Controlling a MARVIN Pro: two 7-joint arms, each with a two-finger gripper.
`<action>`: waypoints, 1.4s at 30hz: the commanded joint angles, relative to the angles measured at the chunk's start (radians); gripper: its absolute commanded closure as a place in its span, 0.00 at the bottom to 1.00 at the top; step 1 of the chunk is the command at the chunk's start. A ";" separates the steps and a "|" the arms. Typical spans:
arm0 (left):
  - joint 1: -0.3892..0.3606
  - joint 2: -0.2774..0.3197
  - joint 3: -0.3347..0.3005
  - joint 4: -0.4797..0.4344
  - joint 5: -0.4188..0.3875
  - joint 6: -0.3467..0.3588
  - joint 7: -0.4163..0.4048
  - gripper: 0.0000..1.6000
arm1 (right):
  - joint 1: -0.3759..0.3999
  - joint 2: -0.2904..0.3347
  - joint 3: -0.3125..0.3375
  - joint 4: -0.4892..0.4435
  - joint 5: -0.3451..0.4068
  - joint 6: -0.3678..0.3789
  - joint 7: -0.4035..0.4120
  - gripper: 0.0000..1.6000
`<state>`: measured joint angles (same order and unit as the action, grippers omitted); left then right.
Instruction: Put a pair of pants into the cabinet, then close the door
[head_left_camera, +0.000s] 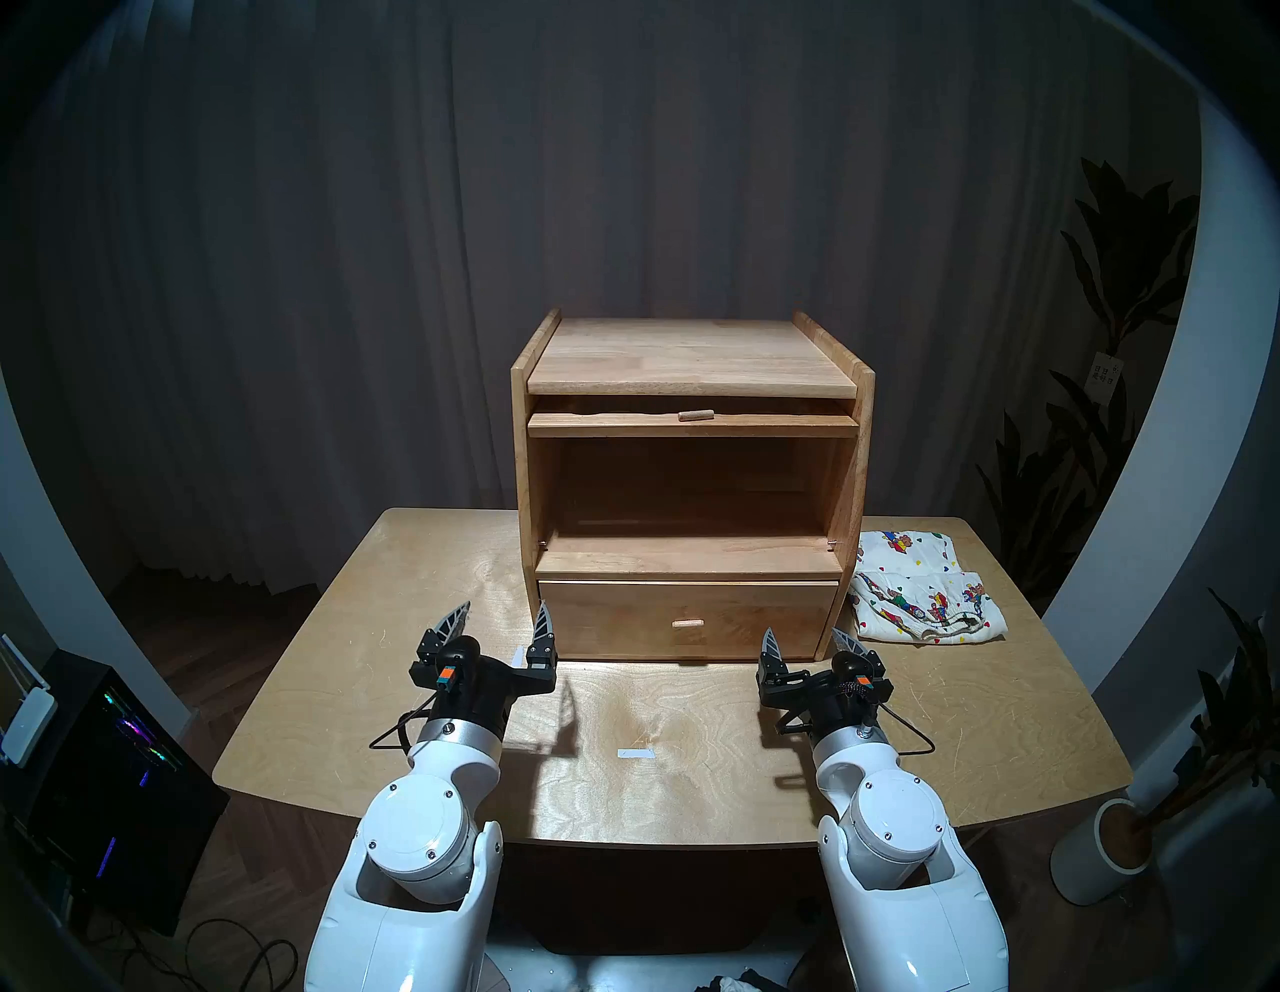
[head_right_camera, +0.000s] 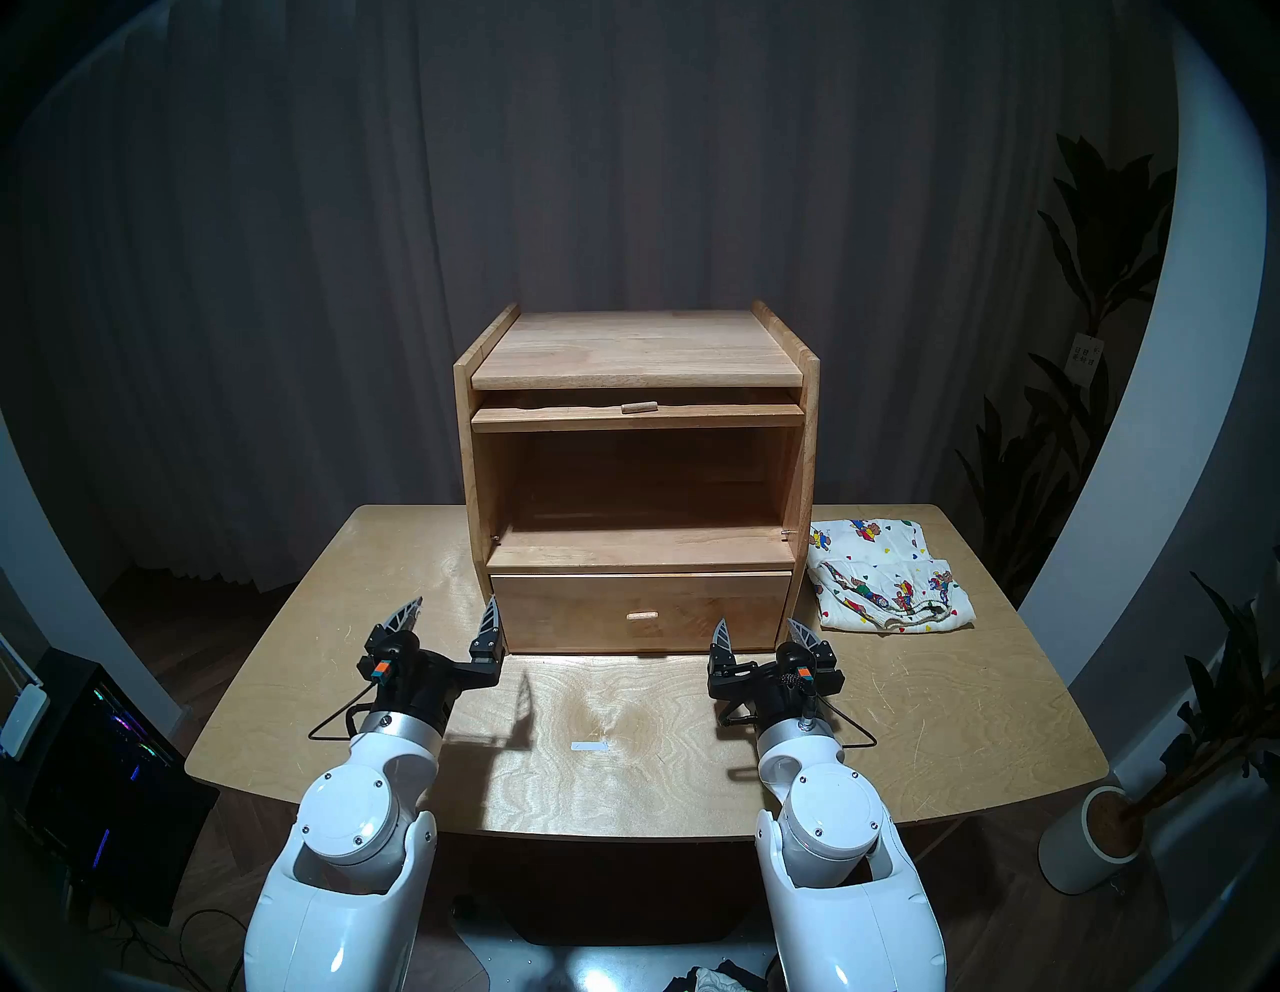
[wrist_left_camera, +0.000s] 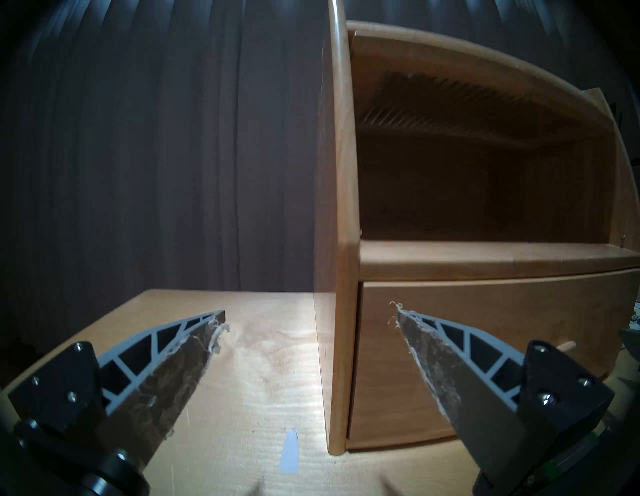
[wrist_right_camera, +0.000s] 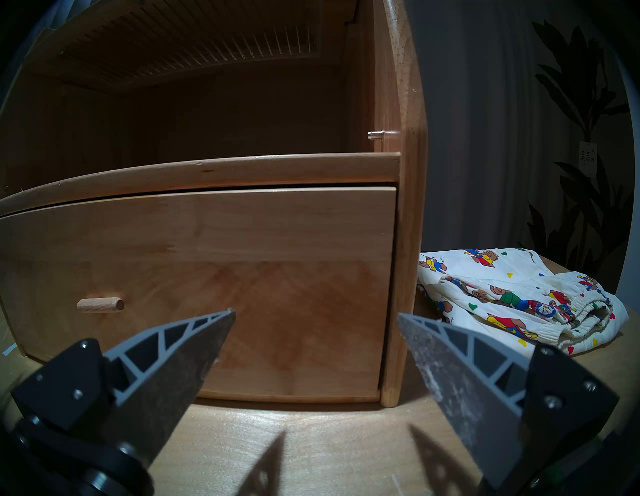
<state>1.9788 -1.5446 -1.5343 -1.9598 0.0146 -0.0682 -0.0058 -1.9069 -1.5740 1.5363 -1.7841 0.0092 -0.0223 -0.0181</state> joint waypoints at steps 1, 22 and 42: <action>0.072 0.018 -0.011 -0.116 -0.007 0.051 -0.016 0.00 | -0.007 -0.008 0.006 -0.032 -0.004 -0.008 -0.018 0.00; 0.089 0.025 -0.022 -0.150 -0.023 0.132 -0.032 0.00 | -0.062 0.233 0.297 -0.171 -0.344 -0.028 -0.012 0.00; 0.087 0.036 -0.025 -0.150 -0.045 0.134 -0.043 0.00 | 0.017 0.474 0.444 0.016 -0.654 -0.068 0.304 0.00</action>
<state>2.0743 -1.5079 -1.5620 -2.0864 -0.0323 0.0715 -0.0494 -1.9476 -1.2151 1.9903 -1.8133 -0.5567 -0.0604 0.1920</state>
